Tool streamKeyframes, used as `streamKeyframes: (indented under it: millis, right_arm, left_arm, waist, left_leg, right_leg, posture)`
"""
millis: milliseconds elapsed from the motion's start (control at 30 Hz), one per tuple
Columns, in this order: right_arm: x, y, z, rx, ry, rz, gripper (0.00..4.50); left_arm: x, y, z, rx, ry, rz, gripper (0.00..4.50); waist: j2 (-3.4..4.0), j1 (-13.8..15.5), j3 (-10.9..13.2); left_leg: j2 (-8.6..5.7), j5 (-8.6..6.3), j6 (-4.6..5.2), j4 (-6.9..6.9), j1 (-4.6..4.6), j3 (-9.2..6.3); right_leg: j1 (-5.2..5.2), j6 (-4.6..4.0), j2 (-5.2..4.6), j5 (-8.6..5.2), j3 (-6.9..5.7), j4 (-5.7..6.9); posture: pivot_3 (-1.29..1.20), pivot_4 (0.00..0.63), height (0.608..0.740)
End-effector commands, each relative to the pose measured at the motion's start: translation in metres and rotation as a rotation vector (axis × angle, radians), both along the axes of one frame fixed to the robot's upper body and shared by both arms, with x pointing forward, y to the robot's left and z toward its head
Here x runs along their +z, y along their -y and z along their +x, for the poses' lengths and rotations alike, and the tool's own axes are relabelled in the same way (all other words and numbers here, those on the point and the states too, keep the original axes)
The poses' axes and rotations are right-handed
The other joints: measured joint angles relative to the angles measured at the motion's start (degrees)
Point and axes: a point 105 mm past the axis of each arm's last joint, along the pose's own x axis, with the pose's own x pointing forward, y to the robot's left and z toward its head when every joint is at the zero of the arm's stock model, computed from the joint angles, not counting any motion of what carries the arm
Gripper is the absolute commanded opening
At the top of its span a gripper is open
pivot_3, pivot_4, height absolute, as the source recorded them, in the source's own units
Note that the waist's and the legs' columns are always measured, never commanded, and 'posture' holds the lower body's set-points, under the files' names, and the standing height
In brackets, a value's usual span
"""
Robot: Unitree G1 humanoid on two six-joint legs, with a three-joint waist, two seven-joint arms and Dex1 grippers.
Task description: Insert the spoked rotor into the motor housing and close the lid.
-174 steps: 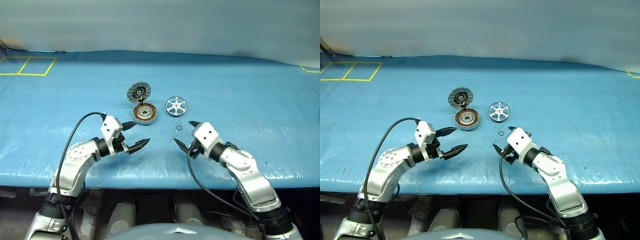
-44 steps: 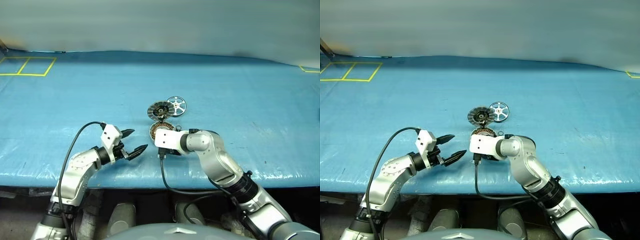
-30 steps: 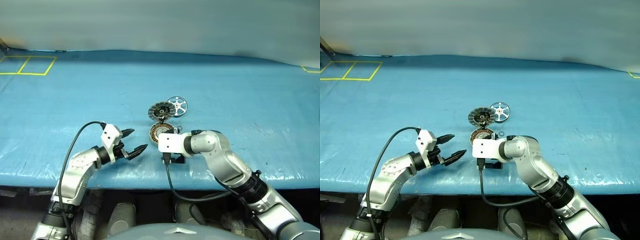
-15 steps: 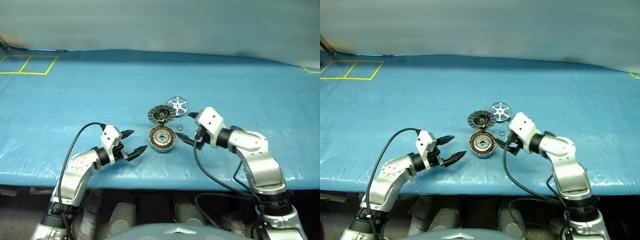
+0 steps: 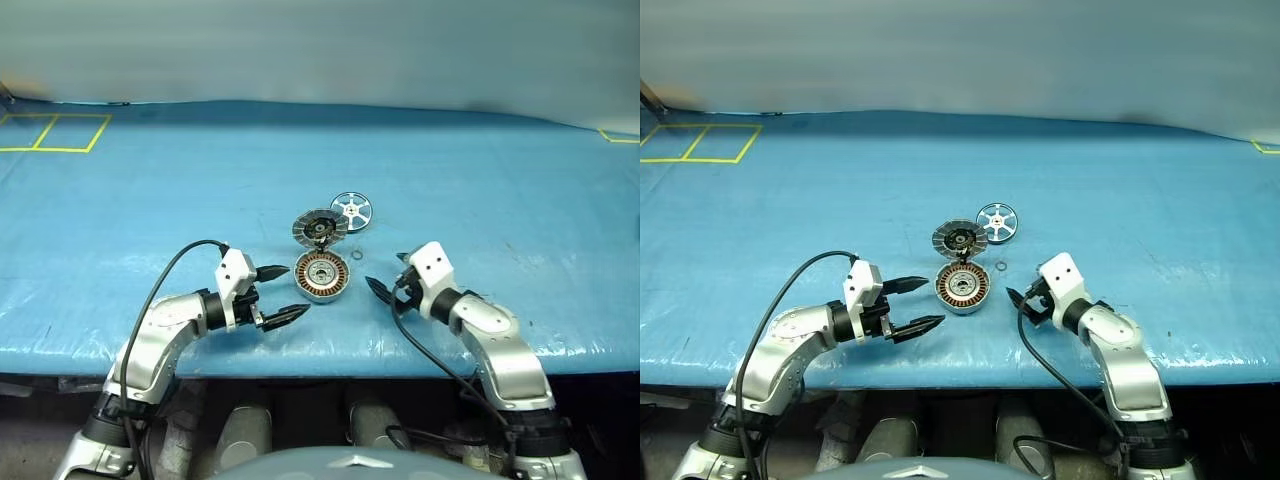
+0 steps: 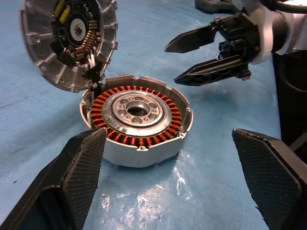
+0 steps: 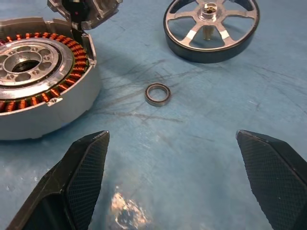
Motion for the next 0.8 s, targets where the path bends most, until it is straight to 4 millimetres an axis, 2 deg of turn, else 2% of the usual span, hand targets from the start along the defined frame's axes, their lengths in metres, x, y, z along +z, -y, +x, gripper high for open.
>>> streamKeyframes:
  millis: [33, 167, 400, 433, 500, 733, 800]
  right_arm:
    - [0.008, -0.013, 0.009, 0.033, 0.056, 0.014, 4.46]
    - [0.000, -0.020, 0.018, 0.038, 0.050, 0.007, 4.46]
    - [-0.011, -0.022, 0.030, 0.018, 0.037, 0.003, 4.46]
    - [-0.012, -0.022, 0.031, 0.017, 0.036, 0.005, 4.08]
    - [-0.013, -0.024, 0.032, 0.015, 0.034, 0.009, 3.64]
    - [-0.020, -0.030, 0.036, 0.019, 0.022, 0.003, 3.64]
    - [-0.021, -0.028, 0.036, 0.010, 0.019, 0.006, 3.27]
  left_arm:
    - [0.019, 0.010, -0.001, -0.041, 0.076, -0.029, 4.50]
    - [0.022, 0.011, 0.003, -0.027, 0.096, -0.037, 4.50]
    - [0.022, 0.017, 0.000, -0.042, 0.091, -0.032, 4.50]
    - [0.022, 0.017, 0.001, -0.040, 0.091, -0.032, 4.50]
    - [0.021, 0.017, 0.001, -0.038, 0.092, -0.031, 4.50]
    - [0.018, 0.015, 0.003, -0.026, 0.089, -0.023, 4.50]
    - [0.017, 0.013, 0.004, -0.023, 0.088, -0.019, 4.50]
  waist:
    - [0.00, 0.08, 0.00]
    - [0.00, 0.10, 0.00]
    - [0.01, 0.01, 0.00]
    - [0.01, 0.01, 0.00]
    - [0.00, -0.02, 0.00]
    - [0.01, -0.14, -0.01]
    - [0.01, -0.14, -0.01]
  left_leg:
    - [0.00, 0.00, 0.00, -0.01, -0.01, -0.02]
    - [-0.01, -0.03, 0.04, -0.04, -0.02, -0.03]
    - [0.00, -0.03, 0.04, -0.02, -0.01, -0.02]
    - [0.00, -0.03, 0.04, -0.01, -0.01, -0.02]
    - [0.00, -0.03, 0.04, -0.01, -0.01, -0.02]
    - [0.00, -0.03, 0.04, 0.00, 0.00, -0.01]
    - [0.00, -0.03, 0.04, 0.00, 0.01, -0.02]
  right_leg:
    - [0.00, 0.00, 0.00, 0.07, -0.01, 0.00]
    - [0.00, -0.19, 0.00, 0.16, -0.02, -0.03]
    - [-0.01, -0.21, 0.01, 0.17, -0.01, -0.01]
    - [0.00, -0.20, 0.01, 0.17, -0.01, -0.01]
    - [0.00, -0.20, 0.01, 0.18, -0.01, -0.01]
    - [0.01, -0.20, 0.01, 0.18, -0.01, 0.00]
    - [0.01, -0.20, 0.02, 0.18, -0.01, 0.01]
  posture:
    - [0.00, 0.150, 0.740]
    - [0.00, 0.150, 0.740]
    - [0.00, 0.150, 0.740]
    - [0.00, 0.150, 0.740]
    - [0.00, 0.150, 0.740]
    - [0.00, 0.150, 0.740]
    - [0.00, 0.150, 0.740]
